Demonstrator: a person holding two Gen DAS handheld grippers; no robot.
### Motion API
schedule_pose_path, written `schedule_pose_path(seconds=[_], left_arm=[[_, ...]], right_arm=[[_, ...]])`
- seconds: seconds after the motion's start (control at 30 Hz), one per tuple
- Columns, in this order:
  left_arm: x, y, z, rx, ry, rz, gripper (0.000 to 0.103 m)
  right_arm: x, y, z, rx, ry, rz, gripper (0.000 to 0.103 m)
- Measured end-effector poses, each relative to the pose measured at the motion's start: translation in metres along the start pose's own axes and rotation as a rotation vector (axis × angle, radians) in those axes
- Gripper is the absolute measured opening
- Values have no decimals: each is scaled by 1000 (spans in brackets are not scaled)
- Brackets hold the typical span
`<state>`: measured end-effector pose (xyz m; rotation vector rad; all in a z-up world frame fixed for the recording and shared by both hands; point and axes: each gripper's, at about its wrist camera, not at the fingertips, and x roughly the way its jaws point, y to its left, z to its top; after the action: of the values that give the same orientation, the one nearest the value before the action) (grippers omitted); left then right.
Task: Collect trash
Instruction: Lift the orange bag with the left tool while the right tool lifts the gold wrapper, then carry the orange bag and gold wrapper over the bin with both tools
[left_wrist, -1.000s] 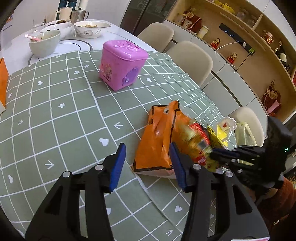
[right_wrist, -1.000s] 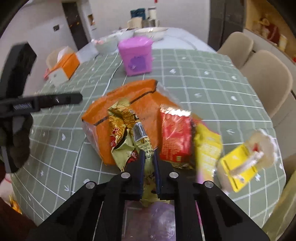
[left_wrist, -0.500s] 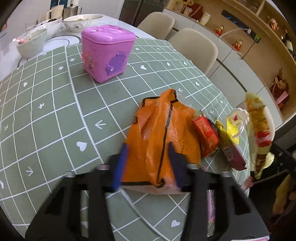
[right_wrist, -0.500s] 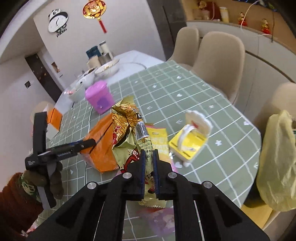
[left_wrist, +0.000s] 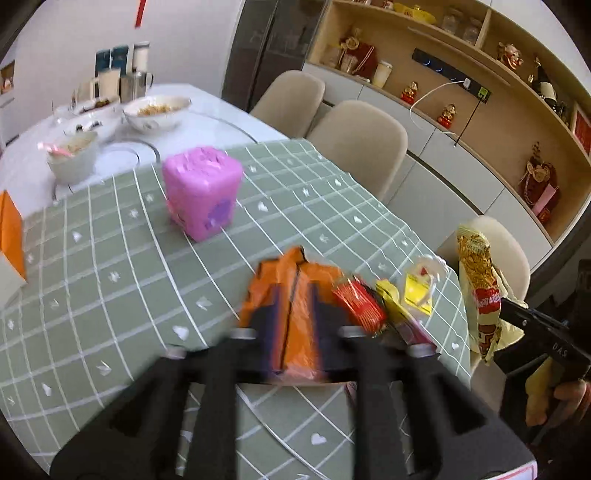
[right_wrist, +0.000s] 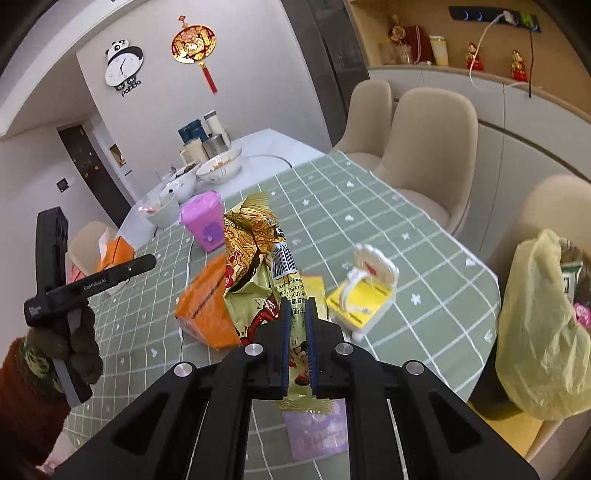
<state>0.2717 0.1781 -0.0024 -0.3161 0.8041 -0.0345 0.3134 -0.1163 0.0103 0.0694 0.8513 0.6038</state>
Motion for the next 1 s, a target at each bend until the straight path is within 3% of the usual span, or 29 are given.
schedule_pose_path(seconds=[0.1, 0.17, 0.3, 0.33, 0.37, 0.4, 0.43, 0.67, 0.77, 1.0], left_arm=[[21, 4, -17, 9, -15, -10, 58], [46, 8, -28, 11, 28, 49, 58], [87, 24, -39, -107, 132, 74, 57], [92, 25, -39, -128, 161, 83, 52], [92, 23, -39, -135, 159, 98, 30], [90, 20, -35, -141, 156, 85, 20], [85, 17, -31, -139, 148, 70, 17], [0, -16, 13, -58, -97, 104, 13], [-35, -32, 33, -33, -178, 83, 13], [-54, -85, 54, -12, -231, -27, 14]], right_arm=[[-2, -3, -14, -19, 19, -16, 9], [-2, -7, -23, -9, 34, -20, 9], [-7, -17, -37, 15, 51, -35, 9], [-9, -19, -39, 20, 54, -38, 9], [-11, -22, -41, 24, 54, -46, 9], [-14, -25, -42, 28, 51, -53, 9], [-17, -26, -42, 32, 45, -56, 9], [-44, -40, -33, 55, -29, -77, 9], [-49, -44, -27, 65, -41, -72, 9], [-70, -51, -6, 10, -93, -89, 9]])
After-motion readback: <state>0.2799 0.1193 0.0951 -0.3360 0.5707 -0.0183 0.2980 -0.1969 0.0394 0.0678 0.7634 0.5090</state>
